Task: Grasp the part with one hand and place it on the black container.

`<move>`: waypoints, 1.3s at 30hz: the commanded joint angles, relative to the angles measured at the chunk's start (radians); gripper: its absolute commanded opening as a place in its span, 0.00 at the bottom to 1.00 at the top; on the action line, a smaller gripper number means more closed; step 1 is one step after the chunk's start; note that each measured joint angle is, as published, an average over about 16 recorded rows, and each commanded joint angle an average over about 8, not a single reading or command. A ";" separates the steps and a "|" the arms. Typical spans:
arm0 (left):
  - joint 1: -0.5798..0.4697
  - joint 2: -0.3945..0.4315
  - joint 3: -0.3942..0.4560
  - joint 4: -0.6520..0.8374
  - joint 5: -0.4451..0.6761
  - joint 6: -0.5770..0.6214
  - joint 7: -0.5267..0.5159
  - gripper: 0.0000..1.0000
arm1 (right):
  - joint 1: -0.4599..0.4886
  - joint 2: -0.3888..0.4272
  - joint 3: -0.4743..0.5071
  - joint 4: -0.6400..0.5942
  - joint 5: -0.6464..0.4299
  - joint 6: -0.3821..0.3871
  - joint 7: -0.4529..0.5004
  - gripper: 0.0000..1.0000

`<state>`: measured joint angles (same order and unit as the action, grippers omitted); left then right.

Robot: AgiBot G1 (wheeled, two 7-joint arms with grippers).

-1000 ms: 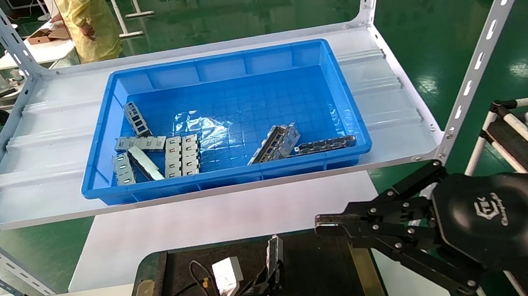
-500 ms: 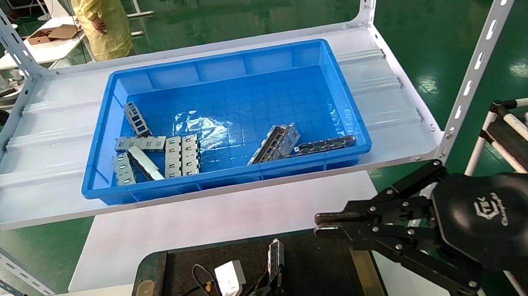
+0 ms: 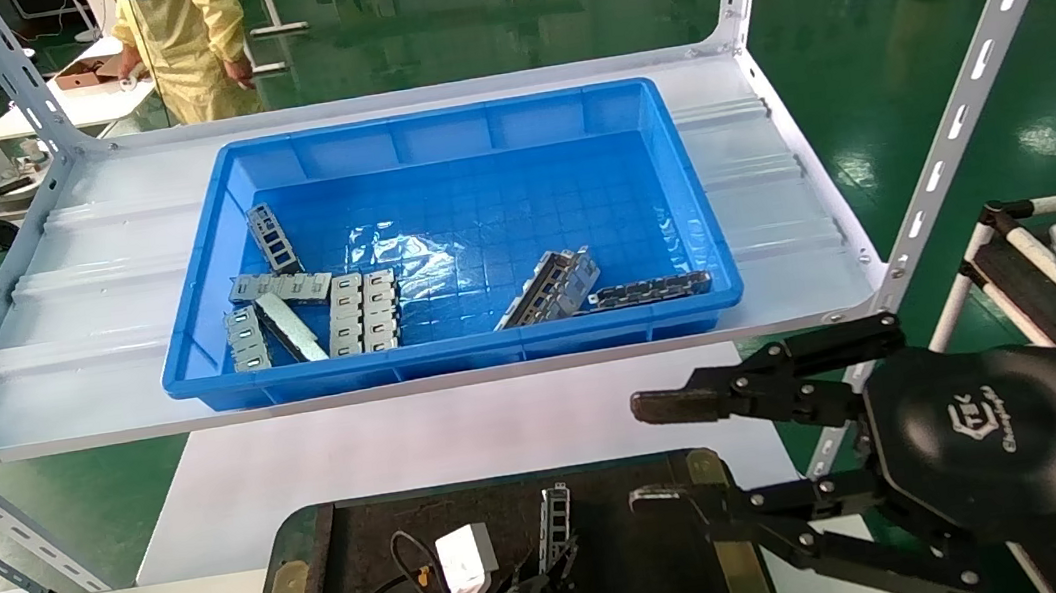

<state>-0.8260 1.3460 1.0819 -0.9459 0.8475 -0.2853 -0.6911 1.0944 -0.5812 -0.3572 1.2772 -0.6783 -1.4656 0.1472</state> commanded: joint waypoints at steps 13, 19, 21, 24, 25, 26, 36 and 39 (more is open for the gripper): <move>-0.007 -0.130 -0.026 -0.166 0.077 0.088 -0.038 1.00 | 0.000 0.000 0.000 0.000 0.000 0.000 0.000 1.00; 0.000 -0.248 -0.055 -0.282 0.118 0.193 -0.034 1.00 | 0.000 0.000 0.000 0.000 0.000 0.000 0.000 1.00; 0.004 -0.288 -0.067 -0.316 0.129 0.237 -0.030 1.00 | 0.000 0.000 0.000 0.000 0.000 0.000 0.000 1.00; 0.014 -0.340 -0.091 -0.355 0.140 0.301 -0.021 1.00 | 0.000 0.000 0.000 0.000 0.000 0.000 0.000 1.00; 0.018 -0.355 -0.100 -0.365 0.143 0.321 -0.016 1.00 | 0.000 0.000 0.000 0.000 0.000 0.000 0.000 1.00; 0.022 -0.370 -0.110 -0.373 0.145 0.342 -0.010 1.00 | 0.000 0.000 0.000 0.000 0.000 0.000 0.000 1.00; 0.082 -0.476 -0.269 -0.399 0.101 0.602 0.123 1.00 | 0.000 0.000 -0.001 0.000 0.000 0.000 0.000 1.00; 0.109 -0.502 -0.323 -0.395 0.069 0.683 0.188 1.00 | 0.000 0.000 -0.001 0.000 0.000 0.000 0.000 1.00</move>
<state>-0.7179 0.8460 0.7643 -1.3399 0.9160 0.3910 -0.5031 1.0946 -0.5810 -0.3578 1.2772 -0.6778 -1.4654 0.1469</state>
